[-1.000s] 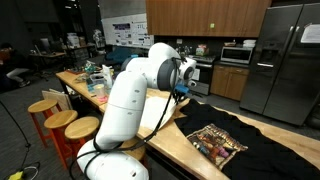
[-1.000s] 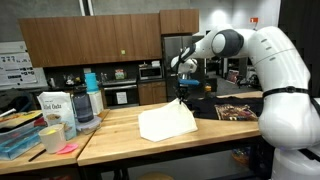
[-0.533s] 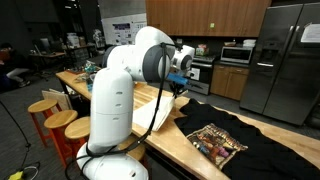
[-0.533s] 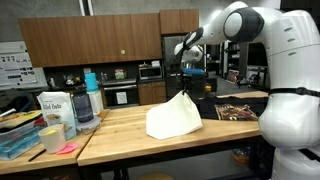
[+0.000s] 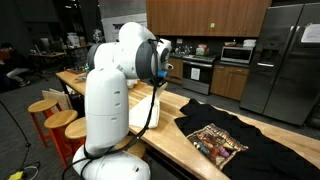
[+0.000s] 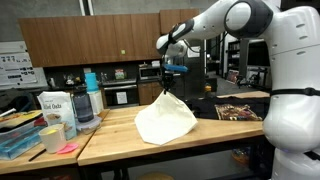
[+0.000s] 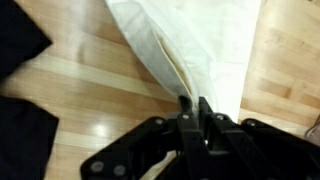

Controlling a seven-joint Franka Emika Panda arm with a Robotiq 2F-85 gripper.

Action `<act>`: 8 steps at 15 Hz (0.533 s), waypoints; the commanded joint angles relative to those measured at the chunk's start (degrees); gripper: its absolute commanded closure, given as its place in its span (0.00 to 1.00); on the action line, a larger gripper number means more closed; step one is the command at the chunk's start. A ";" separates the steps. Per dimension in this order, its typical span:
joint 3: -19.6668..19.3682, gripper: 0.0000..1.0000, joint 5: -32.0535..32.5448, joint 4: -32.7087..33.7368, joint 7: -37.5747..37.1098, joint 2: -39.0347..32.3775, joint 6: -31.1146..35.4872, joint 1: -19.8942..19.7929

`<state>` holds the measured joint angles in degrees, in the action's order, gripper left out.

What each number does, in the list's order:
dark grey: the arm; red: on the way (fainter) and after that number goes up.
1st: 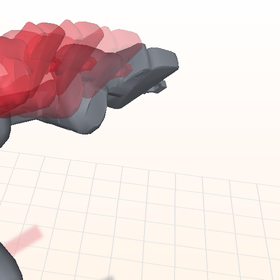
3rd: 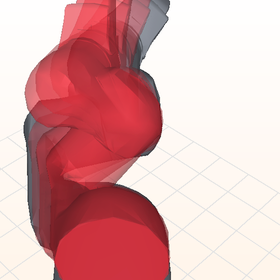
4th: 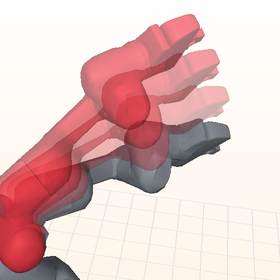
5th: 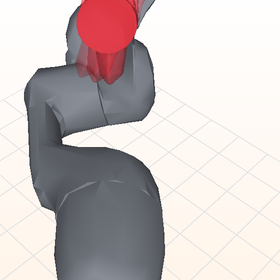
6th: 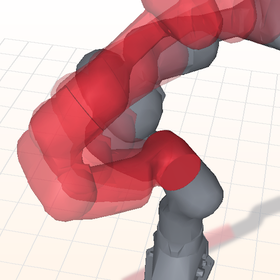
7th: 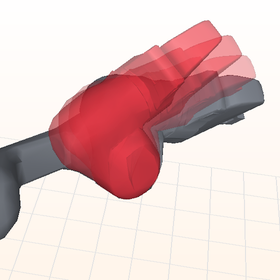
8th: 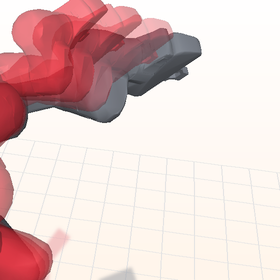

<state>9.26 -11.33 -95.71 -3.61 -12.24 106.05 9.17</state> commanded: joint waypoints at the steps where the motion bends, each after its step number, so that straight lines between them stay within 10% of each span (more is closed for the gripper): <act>1: 2.29 0.97 3.83 4.74 -4.84 -3.29 -1.04 4.78; 8: 2.21 0.97 14.06 12.09 -11.64 -9.28 -4.55 10.71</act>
<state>12.08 1.10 -87.54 -15.28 -19.59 105.05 19.64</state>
